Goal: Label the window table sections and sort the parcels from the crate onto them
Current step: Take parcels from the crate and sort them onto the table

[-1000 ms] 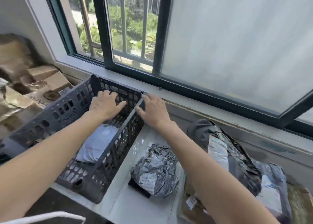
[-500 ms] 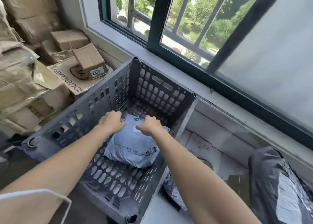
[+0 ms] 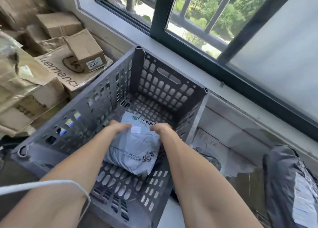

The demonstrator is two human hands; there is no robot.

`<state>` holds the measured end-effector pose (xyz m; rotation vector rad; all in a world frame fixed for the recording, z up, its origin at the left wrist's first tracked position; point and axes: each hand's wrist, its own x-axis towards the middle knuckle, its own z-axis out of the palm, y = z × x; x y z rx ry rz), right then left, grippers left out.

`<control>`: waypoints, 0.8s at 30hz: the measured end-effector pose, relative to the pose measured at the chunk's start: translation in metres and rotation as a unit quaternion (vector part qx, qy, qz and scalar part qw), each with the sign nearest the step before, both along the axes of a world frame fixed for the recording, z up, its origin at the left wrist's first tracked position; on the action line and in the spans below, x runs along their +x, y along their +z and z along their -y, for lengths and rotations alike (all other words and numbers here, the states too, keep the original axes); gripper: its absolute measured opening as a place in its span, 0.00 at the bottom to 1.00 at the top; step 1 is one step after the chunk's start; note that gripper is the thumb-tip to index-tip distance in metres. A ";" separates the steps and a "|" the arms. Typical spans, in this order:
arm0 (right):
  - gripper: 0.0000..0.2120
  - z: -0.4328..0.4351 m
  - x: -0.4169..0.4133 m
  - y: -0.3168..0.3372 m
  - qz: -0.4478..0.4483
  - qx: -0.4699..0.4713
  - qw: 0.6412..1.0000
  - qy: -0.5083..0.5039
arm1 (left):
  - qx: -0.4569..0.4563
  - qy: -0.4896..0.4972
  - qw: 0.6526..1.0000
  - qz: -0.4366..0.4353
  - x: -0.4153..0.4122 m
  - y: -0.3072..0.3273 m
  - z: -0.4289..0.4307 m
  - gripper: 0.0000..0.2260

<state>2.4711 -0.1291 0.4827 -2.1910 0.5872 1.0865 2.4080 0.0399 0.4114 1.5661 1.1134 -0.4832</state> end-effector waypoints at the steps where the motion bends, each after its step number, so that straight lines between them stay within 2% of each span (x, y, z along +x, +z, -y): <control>1: 0.28 0.001 0.000 0.002 0.012 0.034 0.999 -0.019 | -0.011 0.008 1.000 0.003 0.003 0.006 -0.005 0.40; 2: 0.25 0.002 0.002 0.004 0.036 0.047 0.998 -0.037 | -0.012 0.009 1.000 0.015 0.008 0.014 -0.009 0.37; 5: 0.24 -0.004 0.010 0.027 0.157 -0.026 0.987 -0.038 | 0.024 -0.003 0.996 0.091 0.028 0.059 -0.018 0.26; 7: 0.18 -0.011 0.018 0.051 0.225 -0.023 0.974 -0.022 | 0.066 -0.018 0.985 0.155 0.041 0.097 -0.022 0.24; 11: 0.17 -0.009 0.031 0.100 0.278 0.107 0.955 -0.012 | 0.099 -0.035 0.957 0.272 0.045 0.176 -0.033 0.19; 15: 0.15 0.024 0.029 0.158 0.359 0.253 0.895 -0.076 | 0.046 -0.026 0.933 0.357 0.023 0.241 -0.031 0.12; 18: 0.16 0.064 0.016 0.199 0.365 0.358 0.855 -0.084 | -0.003 -0.020 0.917 0.398 0.002 0.286 -0.007 0.18; 20: 0.12 0.095 0.004 0.221 0.336 0.397 0.851 -0.069 | -0.029 -0.017 0.906 0.422 -0.004 0.311 0.018 0.20; 24: 0.17 0.164 -0.027 0.255 0.337 0.395 0.854 -0.025 | -0.071 -0.007 0.883 0.464 -0.009 0.342 0.091 0.15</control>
